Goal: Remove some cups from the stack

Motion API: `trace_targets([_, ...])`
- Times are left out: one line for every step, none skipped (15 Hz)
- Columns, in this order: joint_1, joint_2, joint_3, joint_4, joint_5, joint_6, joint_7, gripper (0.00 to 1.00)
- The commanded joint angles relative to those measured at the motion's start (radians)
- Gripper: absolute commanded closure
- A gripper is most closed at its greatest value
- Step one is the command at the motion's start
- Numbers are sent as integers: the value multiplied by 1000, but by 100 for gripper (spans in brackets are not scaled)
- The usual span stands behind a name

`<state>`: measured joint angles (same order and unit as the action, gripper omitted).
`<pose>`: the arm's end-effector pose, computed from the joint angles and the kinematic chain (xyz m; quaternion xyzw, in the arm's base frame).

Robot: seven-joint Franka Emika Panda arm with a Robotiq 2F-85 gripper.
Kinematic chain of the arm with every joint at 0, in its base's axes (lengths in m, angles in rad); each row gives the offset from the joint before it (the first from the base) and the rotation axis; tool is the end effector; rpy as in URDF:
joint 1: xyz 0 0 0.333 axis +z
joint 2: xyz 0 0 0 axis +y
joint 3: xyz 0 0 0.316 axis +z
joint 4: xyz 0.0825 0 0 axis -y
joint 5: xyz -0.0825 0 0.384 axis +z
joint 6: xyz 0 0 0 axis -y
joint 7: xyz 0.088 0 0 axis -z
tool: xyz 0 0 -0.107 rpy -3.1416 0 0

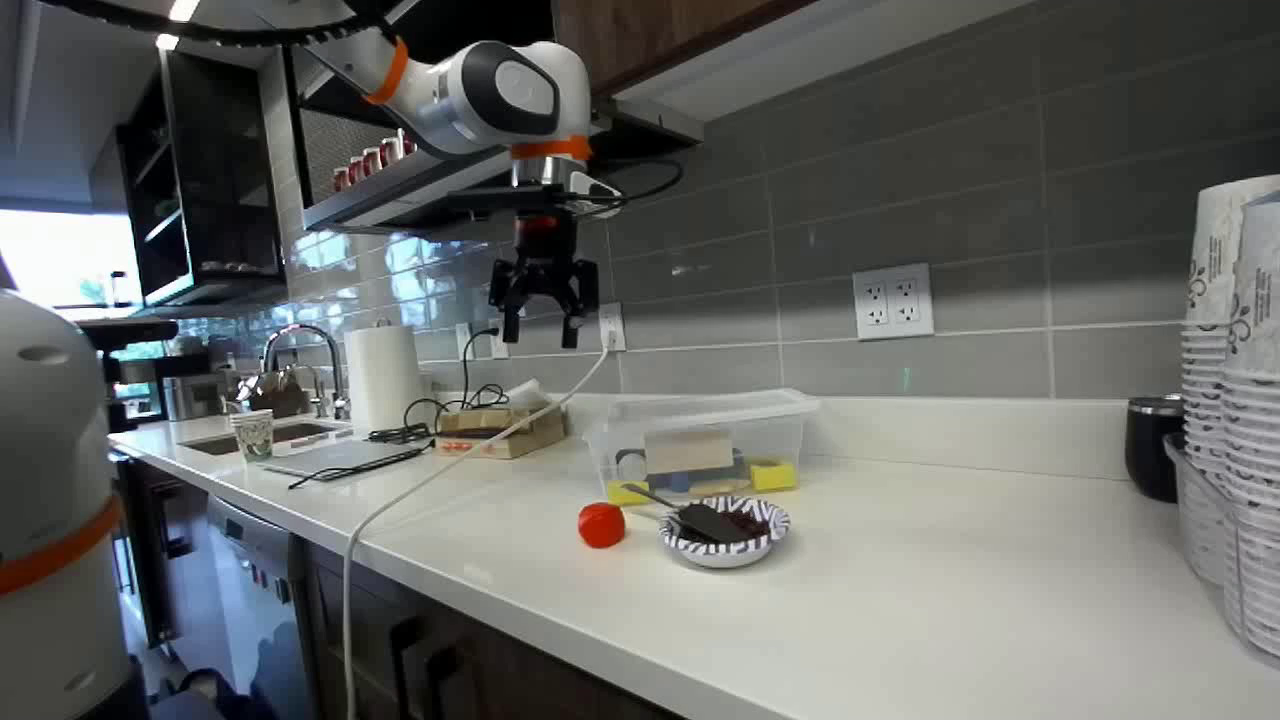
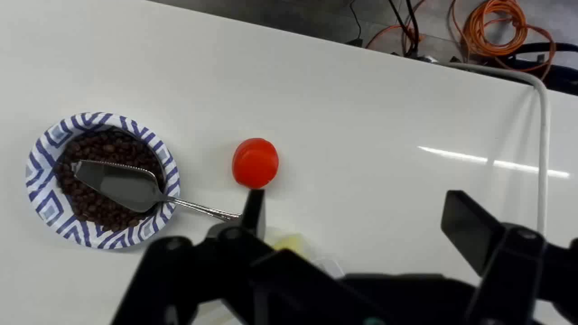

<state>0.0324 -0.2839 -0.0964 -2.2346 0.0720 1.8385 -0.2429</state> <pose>0.4529 -0.0254 0.4772 -0.9940 -0.0803 0.0490 0.0556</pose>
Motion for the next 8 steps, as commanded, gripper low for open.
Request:
trace_targets([-13, 1, 12, 2, 3, -2, -3, 0])
trace_targets([-13, 1, 12, 2, 3, -2, -3, 0])
trace_targets([-13, 1, 12, 2, 3, -2, -3, 0])
trace_targets([-13, 1, 12, 2, 3, -2, -3, 0])
trace_targets([-13, 1, 12, 2, 3, -2, -3, 0])
trace_targets([-24, 4, 17, 1, -27, 33, 26, 0])
trace_targets([-34, 13, 15, 12, -43, 45, 41, 0])
trace_targets([-46, 19, 13, 19, -61, 74, 62, 0])
